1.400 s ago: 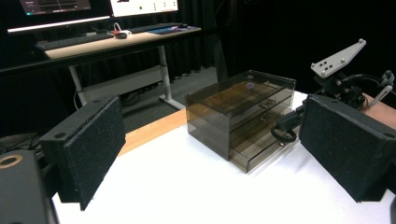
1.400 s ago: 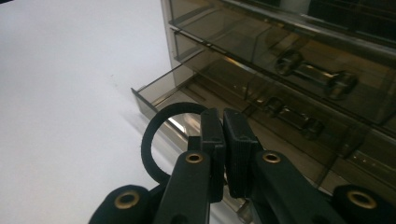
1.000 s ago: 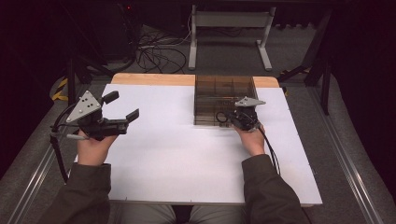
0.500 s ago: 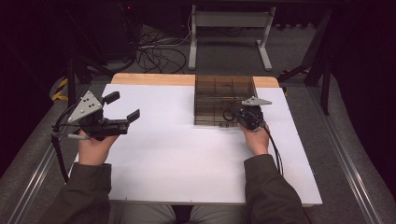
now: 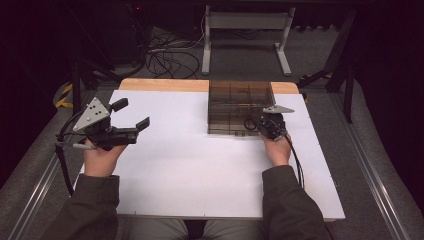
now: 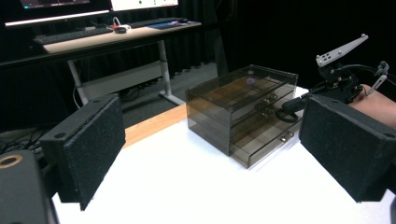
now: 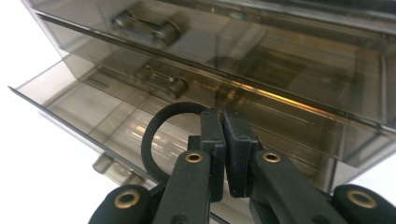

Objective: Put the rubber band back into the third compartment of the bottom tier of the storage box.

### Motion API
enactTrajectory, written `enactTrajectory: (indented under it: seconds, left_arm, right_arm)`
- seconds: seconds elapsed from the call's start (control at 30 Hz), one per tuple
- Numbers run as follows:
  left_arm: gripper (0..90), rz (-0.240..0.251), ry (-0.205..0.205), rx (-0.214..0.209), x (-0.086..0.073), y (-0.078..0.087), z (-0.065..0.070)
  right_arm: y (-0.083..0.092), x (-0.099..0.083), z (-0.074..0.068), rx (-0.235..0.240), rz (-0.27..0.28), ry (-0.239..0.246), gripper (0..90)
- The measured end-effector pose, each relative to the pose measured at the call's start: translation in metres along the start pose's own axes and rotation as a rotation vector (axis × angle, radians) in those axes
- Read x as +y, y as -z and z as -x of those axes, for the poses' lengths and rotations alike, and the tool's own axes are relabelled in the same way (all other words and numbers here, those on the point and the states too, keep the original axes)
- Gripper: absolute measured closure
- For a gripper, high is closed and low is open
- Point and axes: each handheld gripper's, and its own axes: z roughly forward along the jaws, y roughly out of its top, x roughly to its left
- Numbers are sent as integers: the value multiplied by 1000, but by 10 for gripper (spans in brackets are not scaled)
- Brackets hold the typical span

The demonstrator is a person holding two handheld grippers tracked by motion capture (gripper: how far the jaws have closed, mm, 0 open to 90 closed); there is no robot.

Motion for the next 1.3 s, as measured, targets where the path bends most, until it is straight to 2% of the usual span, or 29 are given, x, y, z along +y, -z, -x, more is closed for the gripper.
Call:
enactTrajectory:
  seconds: [0.13,0.43,0.6,0.73,1.3]
  left_arm:
    - [78,-2,3,-1,0,0,0]
    - [78,-3,0,-1,0,0,0]
    - [78,-4,1,-1,0,0,0]
    - [78,-4,-3,-1,0,-1,0]
    - [78,-9,0,-6,-1,-1,1]
  right_arm:
    - [-3,-5,6,-22,-16,-18,881]
    - [-6,-9,10,-59,-37,-19,881]
    - [-5,-11,13,-103,-44,-35,880]
    - [-6,-12,15,-120,-54,-50,879]
    - [-9,-16,21,-128,-59,-72,879]
